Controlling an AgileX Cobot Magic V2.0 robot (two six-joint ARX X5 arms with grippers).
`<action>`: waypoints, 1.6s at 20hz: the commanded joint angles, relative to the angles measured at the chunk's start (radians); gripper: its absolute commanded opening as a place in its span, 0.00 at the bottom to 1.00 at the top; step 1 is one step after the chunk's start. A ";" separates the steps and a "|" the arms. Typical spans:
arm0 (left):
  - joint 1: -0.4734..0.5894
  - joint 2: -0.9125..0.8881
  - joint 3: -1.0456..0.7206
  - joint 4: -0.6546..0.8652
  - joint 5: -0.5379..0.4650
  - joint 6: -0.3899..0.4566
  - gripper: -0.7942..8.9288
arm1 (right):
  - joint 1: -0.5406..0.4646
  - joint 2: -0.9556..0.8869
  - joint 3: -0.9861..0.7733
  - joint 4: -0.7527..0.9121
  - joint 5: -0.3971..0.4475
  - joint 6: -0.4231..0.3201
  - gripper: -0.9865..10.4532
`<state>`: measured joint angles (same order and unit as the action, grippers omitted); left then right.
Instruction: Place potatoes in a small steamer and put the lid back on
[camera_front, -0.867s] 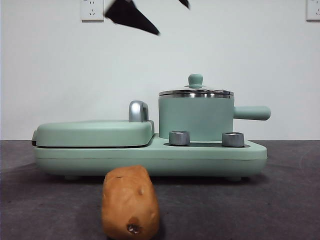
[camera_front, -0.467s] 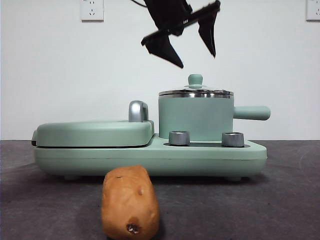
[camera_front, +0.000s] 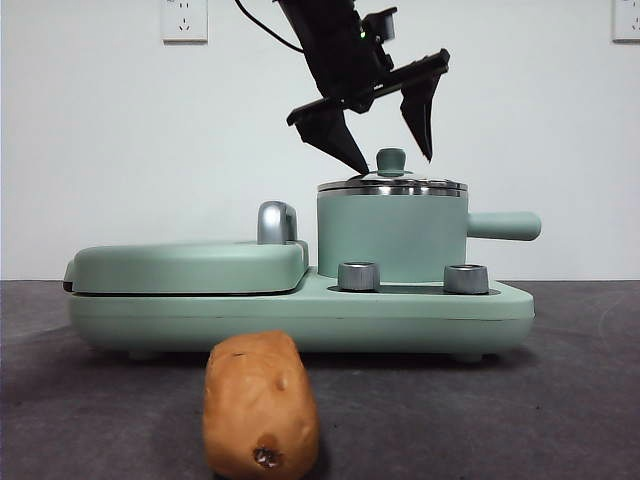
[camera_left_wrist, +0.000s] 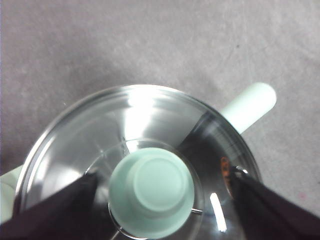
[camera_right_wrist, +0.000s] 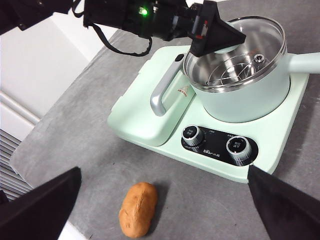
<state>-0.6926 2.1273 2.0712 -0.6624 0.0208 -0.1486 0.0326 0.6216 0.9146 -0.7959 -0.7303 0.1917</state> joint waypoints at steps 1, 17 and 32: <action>-0.010 0.034 0.032 0.000 -0.007 0.007 0.34 | 0.003 0.005 0.015 0.008 -0.002 0.010 0.56; -0.011 0.006 0.147 -0.050 -0.103 0.069 0.10 | 0.003 0.005 0.015 0.003 0.017 0.010 0.56; 0.171 -0.242 0.225 -0.285 -0.107 0.161 0.10 | 0.572 0.246 0.017 0.074 0.393 0.224 0.53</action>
<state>-0.5232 1.8847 2.2566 -0.9527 -0.0834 -0.0059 0.5552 0.8433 0.9150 -0.7418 -0.3580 0.3691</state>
